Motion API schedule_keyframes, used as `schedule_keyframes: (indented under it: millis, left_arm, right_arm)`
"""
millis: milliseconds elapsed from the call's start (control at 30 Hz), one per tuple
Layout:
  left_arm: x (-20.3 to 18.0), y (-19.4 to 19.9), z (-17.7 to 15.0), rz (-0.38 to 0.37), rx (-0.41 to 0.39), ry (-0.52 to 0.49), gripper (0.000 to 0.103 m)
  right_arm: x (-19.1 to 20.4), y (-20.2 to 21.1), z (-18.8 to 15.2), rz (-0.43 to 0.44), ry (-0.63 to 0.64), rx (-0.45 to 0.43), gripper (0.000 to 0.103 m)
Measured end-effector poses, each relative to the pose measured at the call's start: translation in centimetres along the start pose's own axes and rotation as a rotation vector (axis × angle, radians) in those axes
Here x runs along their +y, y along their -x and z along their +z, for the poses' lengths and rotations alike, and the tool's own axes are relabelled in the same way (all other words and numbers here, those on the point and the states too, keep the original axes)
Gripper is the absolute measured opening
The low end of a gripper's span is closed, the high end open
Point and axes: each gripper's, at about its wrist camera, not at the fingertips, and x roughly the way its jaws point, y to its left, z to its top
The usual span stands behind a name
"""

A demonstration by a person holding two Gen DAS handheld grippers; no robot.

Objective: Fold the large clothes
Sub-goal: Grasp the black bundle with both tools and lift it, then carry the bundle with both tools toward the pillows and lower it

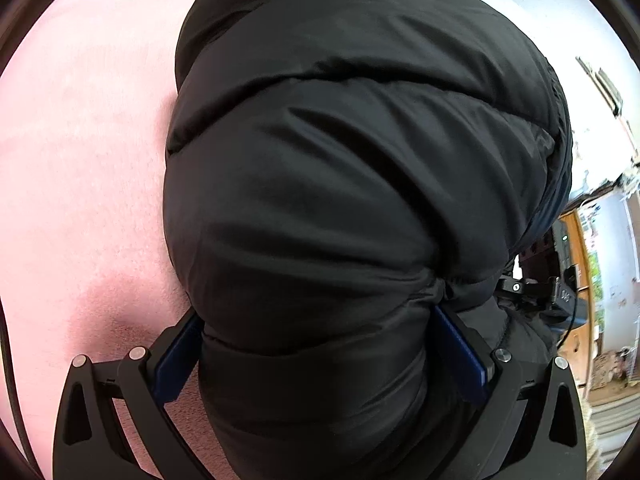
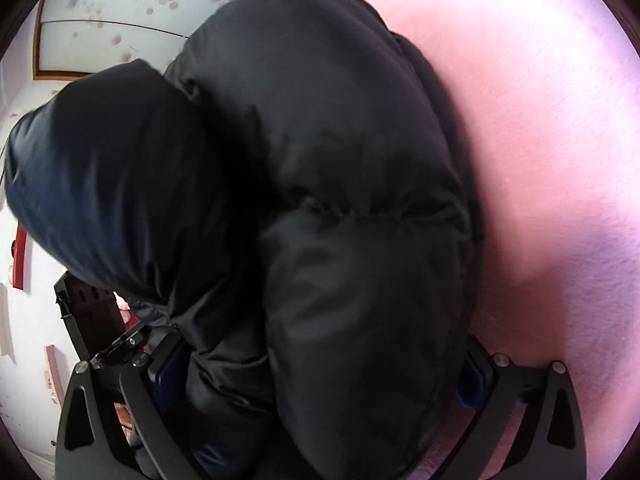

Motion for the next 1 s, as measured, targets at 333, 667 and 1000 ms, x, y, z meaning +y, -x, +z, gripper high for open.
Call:
schedule_keyframes:
  millis: [333,667,1000]
  left_arm:
    - [2.3,-0.4,0.6,-0.15,0.041,0.055,0.103]
    - [1.3,3.0,0.4,-0.248,-0.037,-0.024,0.082]
    - [1.1,13.0,-0.8,-0.274,-0.133,-0.077,0.076]
  right_arm:
    - [0.9,-1.9,-0.9,0.099,0.032,0.029,0.099]
    - [3.4,0.0,-3.6,0.271,0.092,-0.068,0.062]
    - [9.3,1.8,-8.4,0.307,0.158,-0.135,0.055]
